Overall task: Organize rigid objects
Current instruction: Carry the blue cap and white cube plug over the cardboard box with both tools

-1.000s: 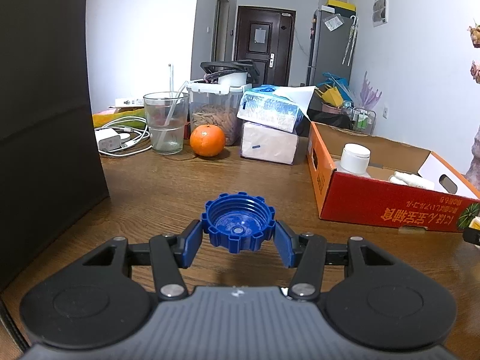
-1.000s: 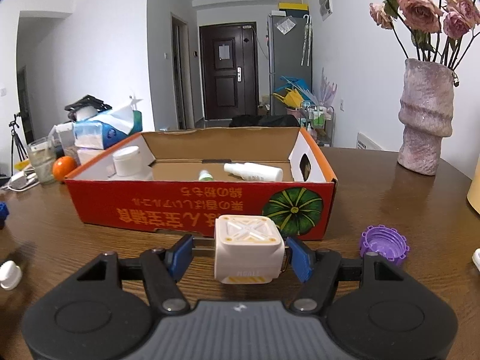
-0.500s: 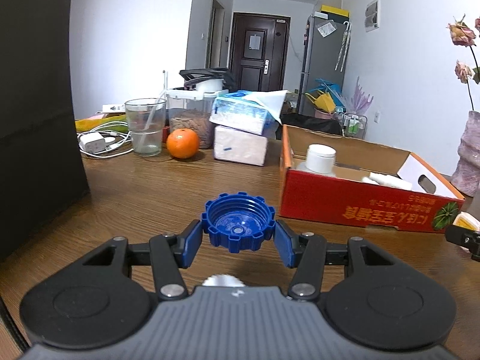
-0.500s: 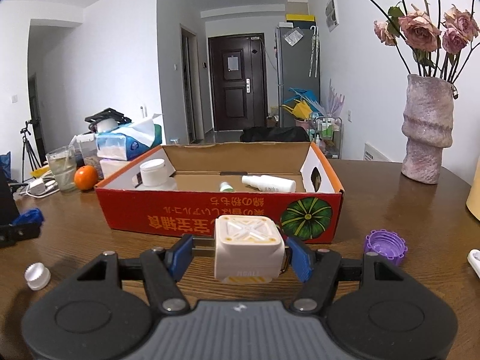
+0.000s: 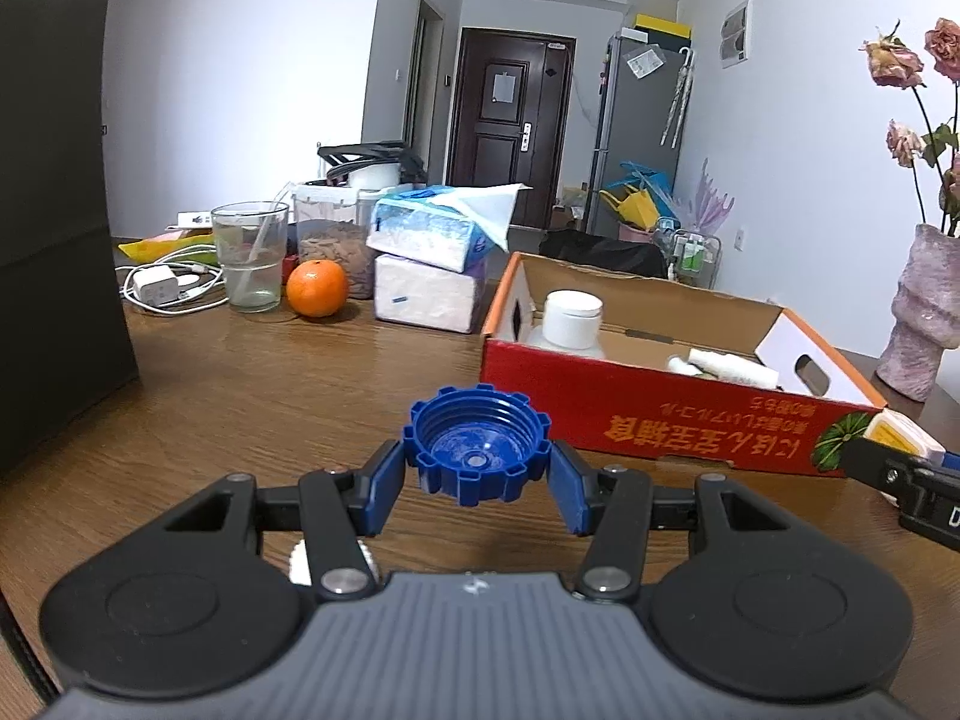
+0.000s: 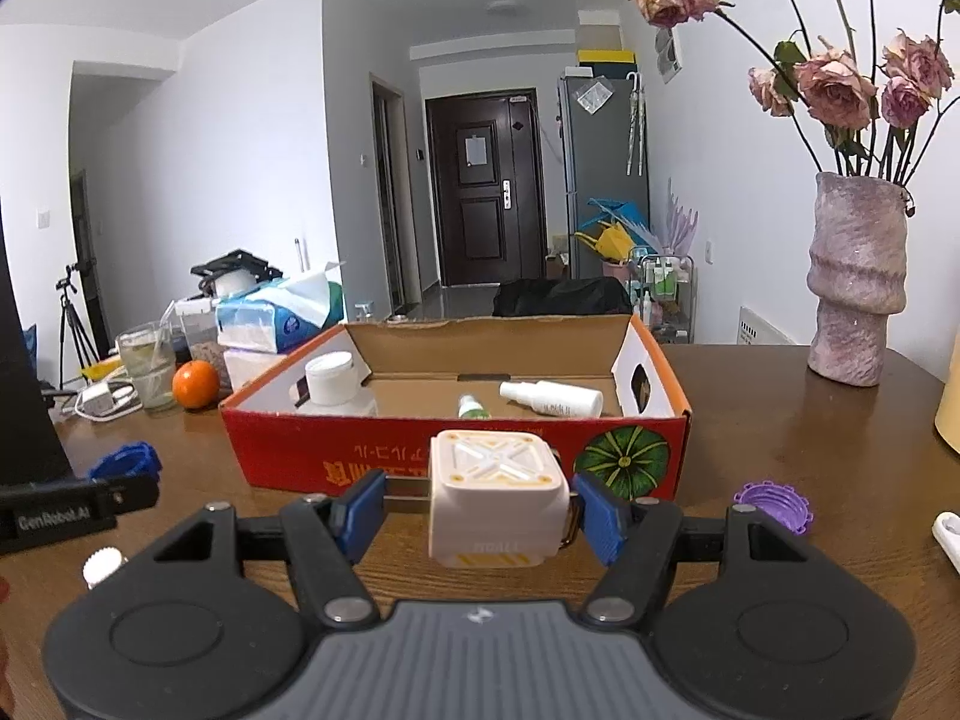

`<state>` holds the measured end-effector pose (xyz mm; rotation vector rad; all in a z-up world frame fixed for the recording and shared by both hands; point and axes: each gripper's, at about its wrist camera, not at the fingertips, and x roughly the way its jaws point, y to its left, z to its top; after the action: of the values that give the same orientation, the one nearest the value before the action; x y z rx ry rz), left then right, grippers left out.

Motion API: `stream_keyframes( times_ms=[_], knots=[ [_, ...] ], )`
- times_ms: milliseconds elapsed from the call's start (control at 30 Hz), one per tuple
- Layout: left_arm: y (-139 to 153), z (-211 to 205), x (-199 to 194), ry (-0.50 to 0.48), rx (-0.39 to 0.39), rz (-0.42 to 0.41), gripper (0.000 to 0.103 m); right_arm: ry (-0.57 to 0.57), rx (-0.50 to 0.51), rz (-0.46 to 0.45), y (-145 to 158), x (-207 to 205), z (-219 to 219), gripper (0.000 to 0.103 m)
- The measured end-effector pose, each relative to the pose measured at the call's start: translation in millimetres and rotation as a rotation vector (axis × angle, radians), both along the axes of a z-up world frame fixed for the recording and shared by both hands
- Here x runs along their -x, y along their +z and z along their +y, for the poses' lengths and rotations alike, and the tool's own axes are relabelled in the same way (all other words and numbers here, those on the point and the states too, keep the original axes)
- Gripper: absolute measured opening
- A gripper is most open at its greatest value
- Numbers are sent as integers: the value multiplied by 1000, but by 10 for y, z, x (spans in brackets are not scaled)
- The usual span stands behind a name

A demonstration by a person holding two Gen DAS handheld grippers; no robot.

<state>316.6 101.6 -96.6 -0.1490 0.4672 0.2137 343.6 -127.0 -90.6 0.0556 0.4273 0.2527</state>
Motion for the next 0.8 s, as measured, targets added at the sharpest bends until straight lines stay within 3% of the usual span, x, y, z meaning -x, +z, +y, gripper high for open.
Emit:
stream_keyframes(
  times_ms=[300, 800],
  knots=[
    [84, -139, -79, 9, -3, -14, 53, -24, -17, -13, 50, -71, -73, 66],
    [199, -392, -526, 9, -4, -39, 53, -76, -55, -13, 117, -454, -227, 66]
  ],
)
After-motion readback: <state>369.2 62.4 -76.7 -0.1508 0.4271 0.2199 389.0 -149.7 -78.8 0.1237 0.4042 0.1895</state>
